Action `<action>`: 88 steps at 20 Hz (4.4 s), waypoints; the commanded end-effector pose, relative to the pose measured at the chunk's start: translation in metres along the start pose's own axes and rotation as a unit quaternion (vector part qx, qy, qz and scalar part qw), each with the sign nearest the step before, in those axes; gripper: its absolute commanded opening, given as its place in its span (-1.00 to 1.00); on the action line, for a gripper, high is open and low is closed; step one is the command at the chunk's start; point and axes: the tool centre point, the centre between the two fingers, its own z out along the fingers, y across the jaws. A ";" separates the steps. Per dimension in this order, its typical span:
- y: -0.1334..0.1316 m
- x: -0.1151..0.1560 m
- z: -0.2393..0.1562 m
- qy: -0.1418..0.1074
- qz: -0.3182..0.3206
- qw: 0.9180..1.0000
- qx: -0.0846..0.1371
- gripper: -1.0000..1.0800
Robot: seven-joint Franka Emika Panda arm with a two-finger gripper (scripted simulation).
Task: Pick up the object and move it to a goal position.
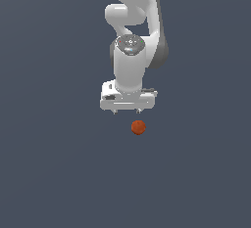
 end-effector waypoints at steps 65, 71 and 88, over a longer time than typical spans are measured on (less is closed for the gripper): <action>-0.061 0.002 0.124 -0.003 0.185 0.983 0.010 0.92; -0.061 0.003 0.124 -0.003 0.185 0.983 0.010 -1.00; -0.038 0.003 0.087 -0.003 0.185 0.983 0.010 -1.00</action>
